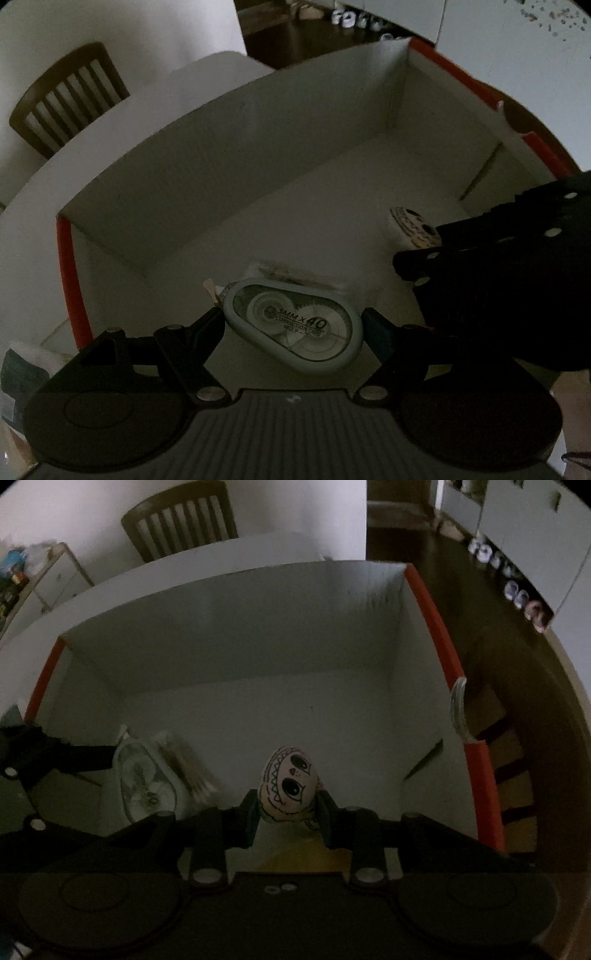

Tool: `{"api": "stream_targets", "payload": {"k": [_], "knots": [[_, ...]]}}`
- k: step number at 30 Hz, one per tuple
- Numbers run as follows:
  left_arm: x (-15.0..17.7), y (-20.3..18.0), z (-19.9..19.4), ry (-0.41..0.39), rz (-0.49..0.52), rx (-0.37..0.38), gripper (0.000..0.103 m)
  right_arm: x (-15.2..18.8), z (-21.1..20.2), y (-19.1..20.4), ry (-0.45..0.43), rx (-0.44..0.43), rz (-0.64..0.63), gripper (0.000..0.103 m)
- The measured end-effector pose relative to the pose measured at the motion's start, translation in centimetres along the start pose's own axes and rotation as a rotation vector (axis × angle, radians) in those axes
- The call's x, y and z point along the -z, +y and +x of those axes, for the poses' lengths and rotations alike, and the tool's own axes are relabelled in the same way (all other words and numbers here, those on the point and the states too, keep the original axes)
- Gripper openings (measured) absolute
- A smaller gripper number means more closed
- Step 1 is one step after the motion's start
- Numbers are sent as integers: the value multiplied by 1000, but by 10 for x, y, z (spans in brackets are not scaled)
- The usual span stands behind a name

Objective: Organize objects
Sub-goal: 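Open both grippers to release the tape and plush inside the box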

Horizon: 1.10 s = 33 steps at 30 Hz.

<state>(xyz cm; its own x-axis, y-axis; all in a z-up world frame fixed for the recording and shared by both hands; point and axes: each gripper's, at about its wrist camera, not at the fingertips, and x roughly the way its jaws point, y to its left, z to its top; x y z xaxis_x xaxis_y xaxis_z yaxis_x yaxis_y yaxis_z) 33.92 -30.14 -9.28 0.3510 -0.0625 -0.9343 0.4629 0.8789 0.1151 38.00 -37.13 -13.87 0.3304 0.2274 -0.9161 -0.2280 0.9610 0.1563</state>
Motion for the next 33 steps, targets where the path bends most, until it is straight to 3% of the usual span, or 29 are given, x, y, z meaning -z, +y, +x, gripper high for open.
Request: {"api": "stream_targets", "payload": {"k": [13,21,33], "knots": [[-6,4,16,89,-17,33,81,-1,1,-5,21,-19,70,36],[0,12,5,51,-25,54,85,4,-14,-15,-9,-73,99,41],[20,30,-46,-102,-82,96,86,7,-63,-17,-112,-121,77,45]]}}
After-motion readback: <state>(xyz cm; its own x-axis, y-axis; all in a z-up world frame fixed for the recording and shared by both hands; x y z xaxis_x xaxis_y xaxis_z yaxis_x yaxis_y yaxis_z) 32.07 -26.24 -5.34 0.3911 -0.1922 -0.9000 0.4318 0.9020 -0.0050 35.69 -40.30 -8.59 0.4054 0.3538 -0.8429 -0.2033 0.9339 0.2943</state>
